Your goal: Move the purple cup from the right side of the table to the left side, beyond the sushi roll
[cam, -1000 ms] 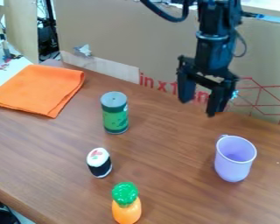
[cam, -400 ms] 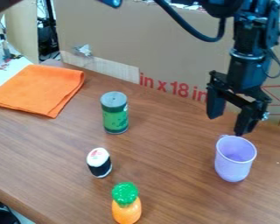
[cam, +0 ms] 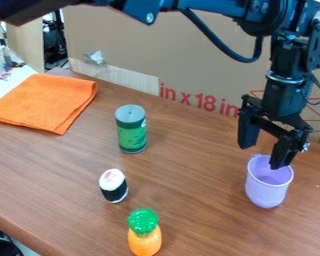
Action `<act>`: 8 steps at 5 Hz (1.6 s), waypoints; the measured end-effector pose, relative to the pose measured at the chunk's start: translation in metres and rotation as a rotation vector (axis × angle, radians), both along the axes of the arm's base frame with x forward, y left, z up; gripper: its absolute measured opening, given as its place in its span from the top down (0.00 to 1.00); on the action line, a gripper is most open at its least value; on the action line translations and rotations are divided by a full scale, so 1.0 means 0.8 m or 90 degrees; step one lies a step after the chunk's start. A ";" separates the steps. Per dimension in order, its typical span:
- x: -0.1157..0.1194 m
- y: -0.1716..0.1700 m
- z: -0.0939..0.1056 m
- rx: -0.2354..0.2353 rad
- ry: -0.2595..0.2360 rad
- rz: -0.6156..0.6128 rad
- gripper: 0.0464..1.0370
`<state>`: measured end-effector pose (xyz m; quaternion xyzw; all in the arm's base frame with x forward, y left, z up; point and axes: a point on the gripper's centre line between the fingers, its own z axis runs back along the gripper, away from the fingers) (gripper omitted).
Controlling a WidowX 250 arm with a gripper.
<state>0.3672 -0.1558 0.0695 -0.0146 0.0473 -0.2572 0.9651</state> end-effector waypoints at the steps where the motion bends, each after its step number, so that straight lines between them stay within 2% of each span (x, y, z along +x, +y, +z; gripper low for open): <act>1: -0.010 0.003 -0.015 0.009 0.017 0.014 0.04; 2: -0.011 0.002 -0.019 0.001 0.015 0.010 0.04; 3: -0.015 0.001 -0.021 -0.004 0.031 0.007 0.09; 4: -0.013 -0.002 -0.022 -0.012 0.024 0.006 0.38; 5: -0.017 0.000 -0.025 -0.008 0.032 0.014 0.68; 6: -0.022 0.003 -0.030 0.002 0.045 0.029 0.89; 7: -0.024 0.008 -0.026 0.018 0.045 0.027 0.95; 8: -0.016 0.011 0.018 0.008 -0.018 0.026 0.95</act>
